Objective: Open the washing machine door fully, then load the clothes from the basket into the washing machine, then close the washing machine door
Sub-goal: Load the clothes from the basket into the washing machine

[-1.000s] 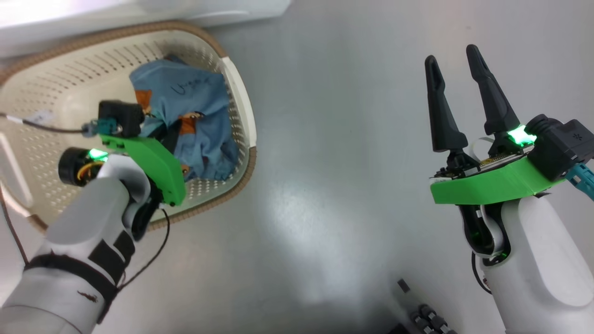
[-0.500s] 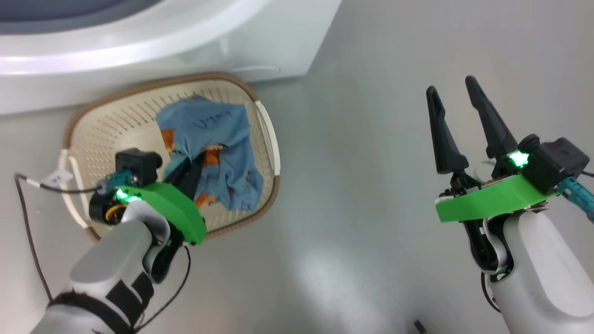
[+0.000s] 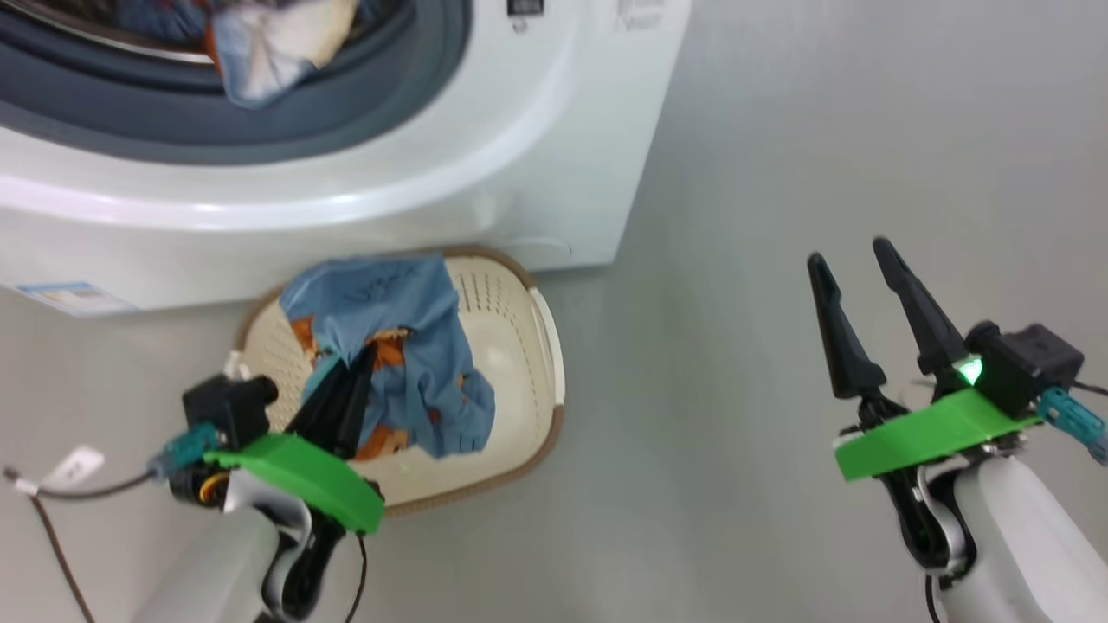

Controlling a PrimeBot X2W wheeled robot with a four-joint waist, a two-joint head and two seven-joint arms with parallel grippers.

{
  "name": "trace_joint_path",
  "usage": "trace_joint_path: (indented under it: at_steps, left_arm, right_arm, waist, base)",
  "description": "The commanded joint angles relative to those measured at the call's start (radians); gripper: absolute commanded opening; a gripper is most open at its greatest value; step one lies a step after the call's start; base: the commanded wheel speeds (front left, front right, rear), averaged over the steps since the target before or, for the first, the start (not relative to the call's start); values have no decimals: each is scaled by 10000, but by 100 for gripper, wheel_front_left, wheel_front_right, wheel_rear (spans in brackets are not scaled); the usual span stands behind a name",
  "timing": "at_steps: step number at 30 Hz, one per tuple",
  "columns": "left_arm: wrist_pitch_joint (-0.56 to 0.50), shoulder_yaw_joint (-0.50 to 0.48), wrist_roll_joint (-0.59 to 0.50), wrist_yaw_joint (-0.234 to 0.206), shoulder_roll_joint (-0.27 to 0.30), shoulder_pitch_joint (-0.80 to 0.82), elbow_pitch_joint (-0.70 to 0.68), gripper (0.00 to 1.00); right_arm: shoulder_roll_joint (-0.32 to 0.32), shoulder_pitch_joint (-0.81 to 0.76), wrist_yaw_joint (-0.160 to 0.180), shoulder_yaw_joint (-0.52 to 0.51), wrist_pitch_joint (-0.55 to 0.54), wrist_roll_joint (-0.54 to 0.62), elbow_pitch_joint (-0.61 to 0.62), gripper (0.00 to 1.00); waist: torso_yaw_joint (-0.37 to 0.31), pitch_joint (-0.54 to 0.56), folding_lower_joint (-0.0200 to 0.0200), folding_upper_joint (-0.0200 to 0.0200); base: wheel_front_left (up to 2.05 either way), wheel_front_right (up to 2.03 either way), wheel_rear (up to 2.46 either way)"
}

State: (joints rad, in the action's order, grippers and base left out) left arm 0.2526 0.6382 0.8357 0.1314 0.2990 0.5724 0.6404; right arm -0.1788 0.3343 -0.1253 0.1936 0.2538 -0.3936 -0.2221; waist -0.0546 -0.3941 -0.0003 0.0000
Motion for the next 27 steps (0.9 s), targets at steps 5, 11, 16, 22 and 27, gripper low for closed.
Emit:
trace_joint_path:
  at_steps: [5,11,16,22,27]
  left_arm:
    - [90,-1724,-1072,-8,19,-1389,-1463,0]
    - [90,-2630,-1814,-12,-198,-2337,-2399,0]
    - [91,-3533,-2530,-107,-353,-3057,-3319,0]
    - [91,-4410,-3134,-273,-640,-3835,-4251,0]
    - [91,-4833,-3363,-227,-931,-4376,-4677,0]
  right_arm:
    - [-297,-756,-54,270,80,-374,33,100]
    - [-458,-1117,-54,233,80,-590,-37,100]
    - [-504,-1481,-54,146,80,-694,-21,100]
    - [-535,-1839,-54,109,80,-763,23,100]
    - [-639,-2021,-54,73,80,-842,99,100]
  waist:
    - [712,1980,3,0]
    - [909,2624,3,0]
    - [1053,3097,3,0]
    - [1139,3555,3,0]
    - [1210,3738,3,0]
  base:
    - [0,0,0]
    - [0,0,0]
    - [0,0,0]
    - [0,0,0]
    - [0,0,0]
